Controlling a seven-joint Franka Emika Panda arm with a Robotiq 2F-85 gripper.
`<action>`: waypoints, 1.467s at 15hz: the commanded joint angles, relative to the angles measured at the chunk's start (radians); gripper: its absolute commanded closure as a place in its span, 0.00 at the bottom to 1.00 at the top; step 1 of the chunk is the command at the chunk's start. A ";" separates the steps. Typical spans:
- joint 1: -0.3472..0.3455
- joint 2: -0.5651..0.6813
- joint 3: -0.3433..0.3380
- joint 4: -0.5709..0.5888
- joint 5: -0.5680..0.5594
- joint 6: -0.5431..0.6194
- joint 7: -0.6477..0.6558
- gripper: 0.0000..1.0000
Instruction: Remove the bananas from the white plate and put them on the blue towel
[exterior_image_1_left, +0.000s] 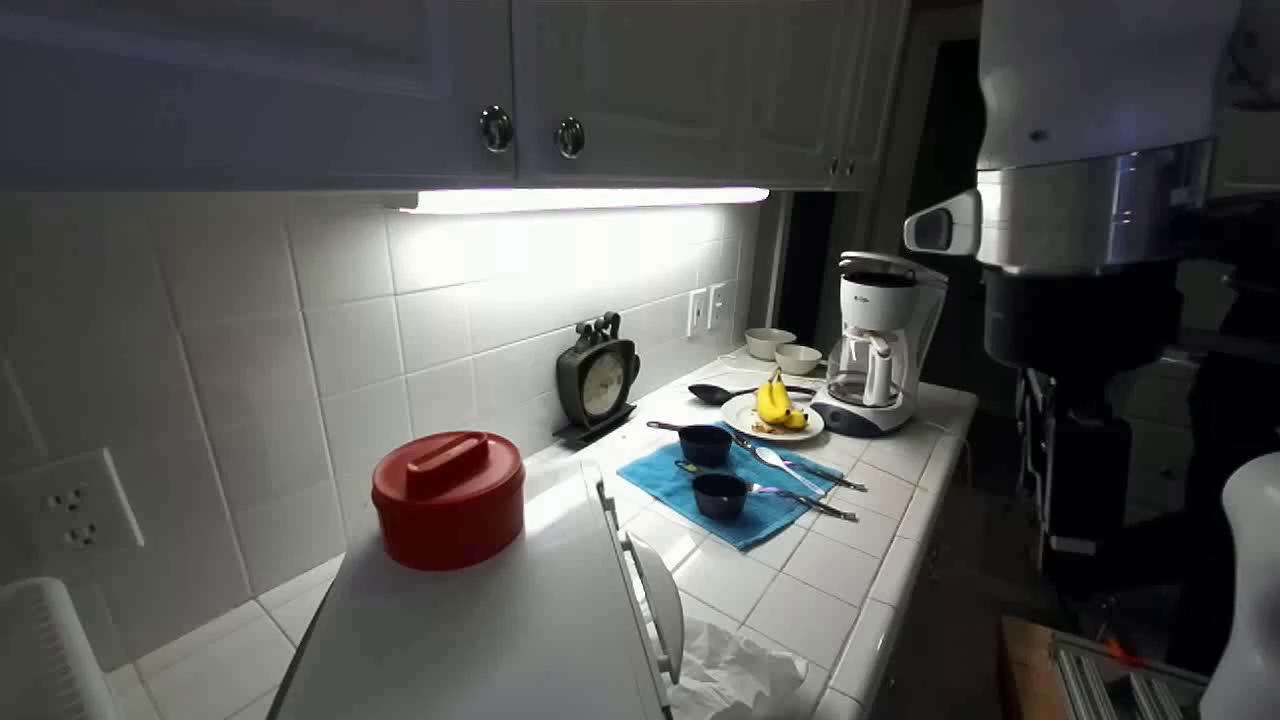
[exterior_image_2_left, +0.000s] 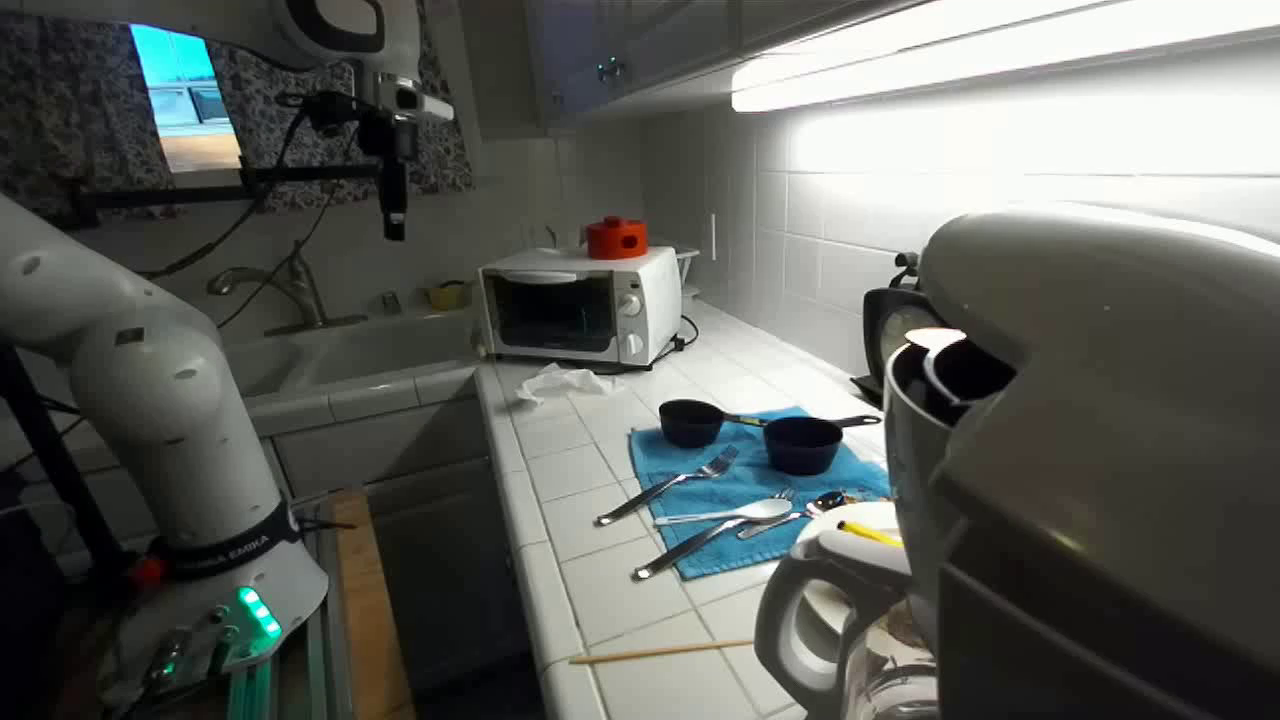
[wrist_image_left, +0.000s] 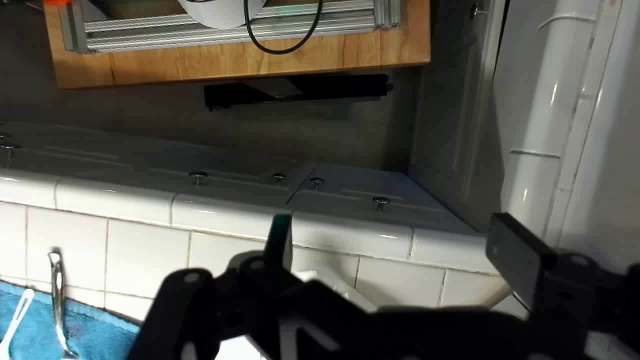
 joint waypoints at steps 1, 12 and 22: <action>0.000 0.001 0.000 0.002 0.000 -0.002 0.000 0.00; -0.166 -0.053 -0.109 -0.088 -0.082 0.079 0.142 0.00; -0.304 -0.085 -0.234 -0.181 -0.219 0.295 0.129 0.00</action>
